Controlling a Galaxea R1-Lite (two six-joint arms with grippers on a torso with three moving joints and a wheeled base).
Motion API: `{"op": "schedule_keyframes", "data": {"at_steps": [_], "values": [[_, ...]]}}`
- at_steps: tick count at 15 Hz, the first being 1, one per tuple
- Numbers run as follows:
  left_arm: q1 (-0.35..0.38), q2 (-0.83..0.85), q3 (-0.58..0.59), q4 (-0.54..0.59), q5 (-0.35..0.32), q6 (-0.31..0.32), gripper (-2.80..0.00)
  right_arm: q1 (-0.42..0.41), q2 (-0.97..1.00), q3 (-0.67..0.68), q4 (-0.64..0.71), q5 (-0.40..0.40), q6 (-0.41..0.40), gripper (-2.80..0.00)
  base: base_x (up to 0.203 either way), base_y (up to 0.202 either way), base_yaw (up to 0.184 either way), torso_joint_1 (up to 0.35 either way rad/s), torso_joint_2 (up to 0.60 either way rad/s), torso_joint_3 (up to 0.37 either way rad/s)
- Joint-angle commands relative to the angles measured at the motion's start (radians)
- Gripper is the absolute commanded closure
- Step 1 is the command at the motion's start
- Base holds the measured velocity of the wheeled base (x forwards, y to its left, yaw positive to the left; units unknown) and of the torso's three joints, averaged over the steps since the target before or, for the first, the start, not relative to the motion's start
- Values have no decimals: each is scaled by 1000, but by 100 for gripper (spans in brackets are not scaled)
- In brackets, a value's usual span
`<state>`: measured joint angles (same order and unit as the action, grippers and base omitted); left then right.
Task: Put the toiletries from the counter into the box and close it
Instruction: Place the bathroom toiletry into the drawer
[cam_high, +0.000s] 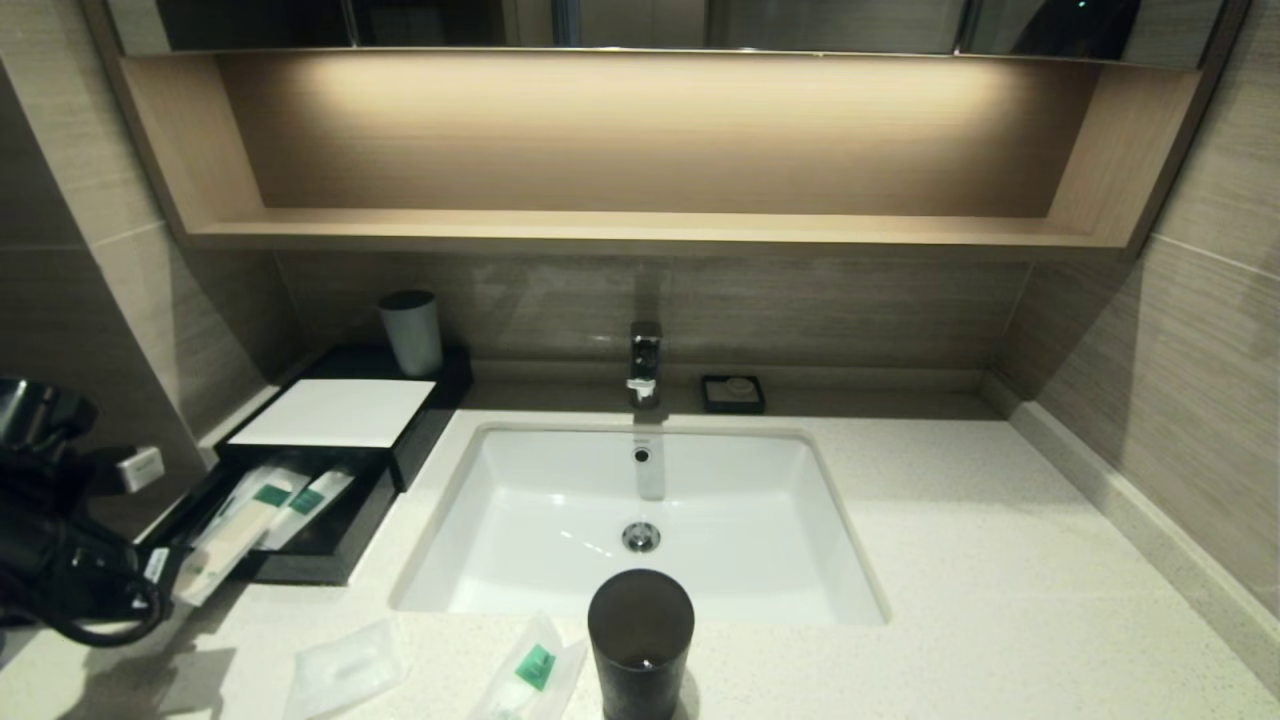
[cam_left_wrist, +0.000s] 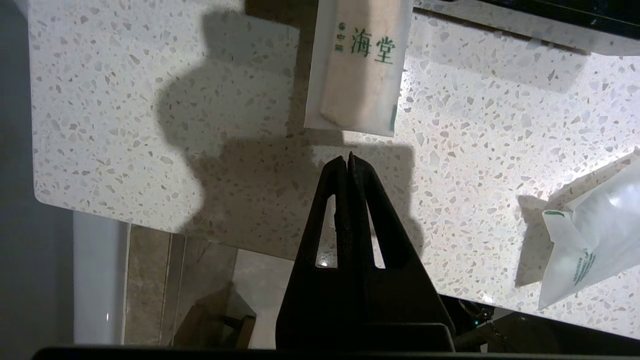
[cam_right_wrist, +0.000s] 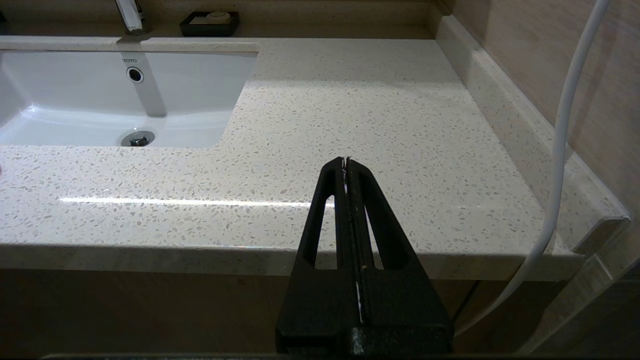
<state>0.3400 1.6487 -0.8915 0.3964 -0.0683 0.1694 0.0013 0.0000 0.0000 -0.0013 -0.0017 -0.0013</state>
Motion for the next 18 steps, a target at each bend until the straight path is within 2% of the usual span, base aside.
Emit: {"op": "schedule_keyframes", "data": {"at_steps": [1,11,18], "values": [[-4,15,-4,1,-1,1,0,0,-2,2,0,0,0,0,0,0,0,0,0,0],[-29,39,-15,-19,-2,-1,0,0,-2,2,0,0,0,0,0,0,0,0,0,0],[-34,84,-71,-17,-1,-5,0,0,-2,2,0,0,0,0,0,0,0,0,0,0]]}}
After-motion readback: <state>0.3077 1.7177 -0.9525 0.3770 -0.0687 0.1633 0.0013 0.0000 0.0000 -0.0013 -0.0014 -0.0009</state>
